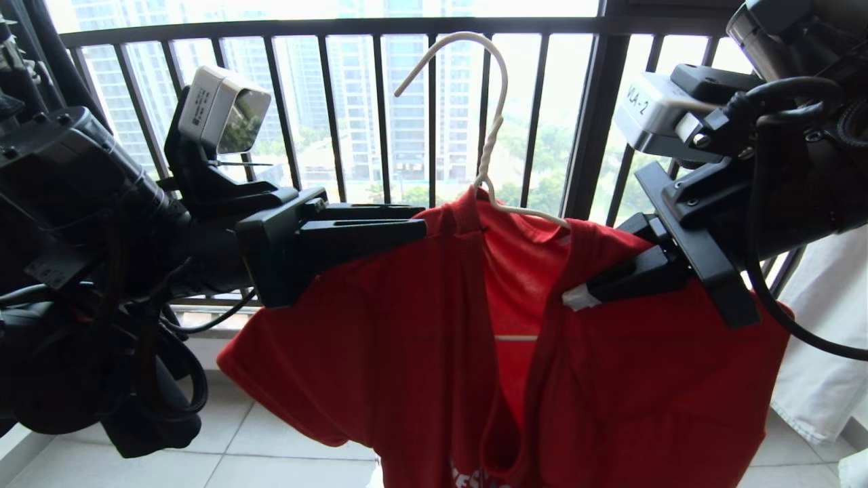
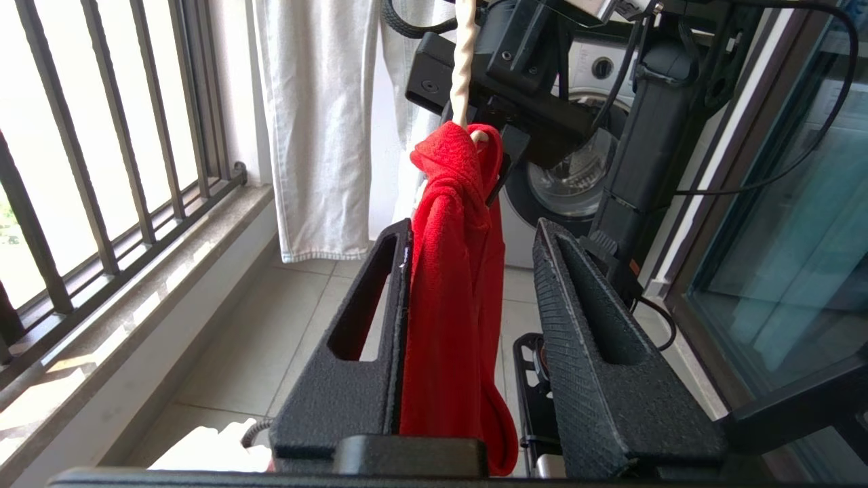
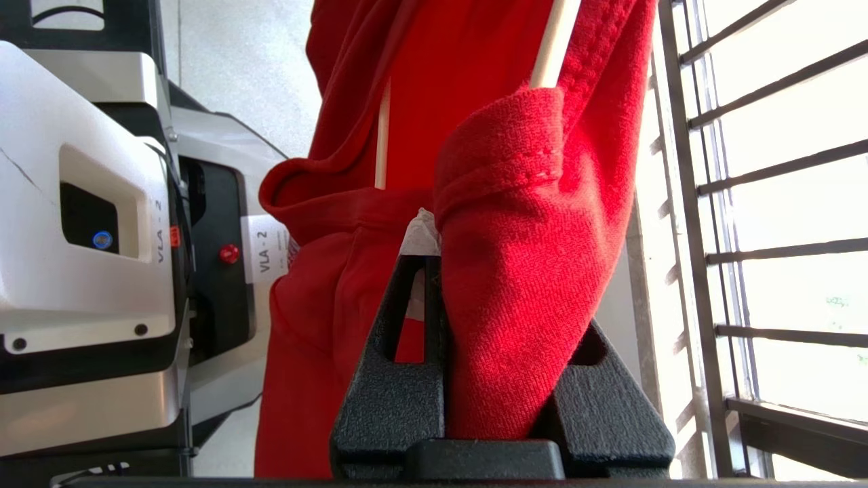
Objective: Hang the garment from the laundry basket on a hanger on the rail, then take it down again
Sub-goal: Hang the clothes rack on the clothesline
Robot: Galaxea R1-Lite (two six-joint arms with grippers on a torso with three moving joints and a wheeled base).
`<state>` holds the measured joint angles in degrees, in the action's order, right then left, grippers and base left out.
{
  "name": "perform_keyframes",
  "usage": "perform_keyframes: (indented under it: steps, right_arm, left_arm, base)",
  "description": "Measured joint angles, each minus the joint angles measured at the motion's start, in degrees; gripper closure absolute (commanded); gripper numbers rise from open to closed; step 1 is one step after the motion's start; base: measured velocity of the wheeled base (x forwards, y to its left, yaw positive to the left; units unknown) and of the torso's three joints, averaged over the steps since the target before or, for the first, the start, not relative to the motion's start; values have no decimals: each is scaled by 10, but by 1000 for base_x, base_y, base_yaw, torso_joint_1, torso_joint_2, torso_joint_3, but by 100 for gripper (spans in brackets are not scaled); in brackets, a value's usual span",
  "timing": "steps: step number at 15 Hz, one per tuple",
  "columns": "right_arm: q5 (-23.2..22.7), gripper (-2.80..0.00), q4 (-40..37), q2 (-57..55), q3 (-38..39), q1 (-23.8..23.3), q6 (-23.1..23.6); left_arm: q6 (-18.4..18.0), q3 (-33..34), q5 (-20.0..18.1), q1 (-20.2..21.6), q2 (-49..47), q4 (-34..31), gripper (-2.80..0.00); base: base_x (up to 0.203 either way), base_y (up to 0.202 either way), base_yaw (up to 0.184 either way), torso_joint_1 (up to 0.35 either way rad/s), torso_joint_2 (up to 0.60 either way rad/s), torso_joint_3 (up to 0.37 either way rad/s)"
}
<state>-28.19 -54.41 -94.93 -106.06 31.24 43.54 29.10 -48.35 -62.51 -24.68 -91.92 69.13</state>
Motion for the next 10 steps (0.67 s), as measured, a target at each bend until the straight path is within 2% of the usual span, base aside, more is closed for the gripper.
perform_keyframes:
  steps: [5,7,10]
  right_arm:
    - [1,0,0,2,3,-8,-2]
    - [1,0,0,3,3,-20,-3]
    - [0,0,0,5,5,-38,-4]
  left_arm:
    - [-2,2,-2,10,-1,11,-280]
    - [-1,4,-2,27,6,36,-280]
    - [1,2,-2,46,16,39,-280]
  base:
    - [0,0,0,0,0,0]
    - [0,0,0,0,0,0]
    - [0,0,0,0,0,0]
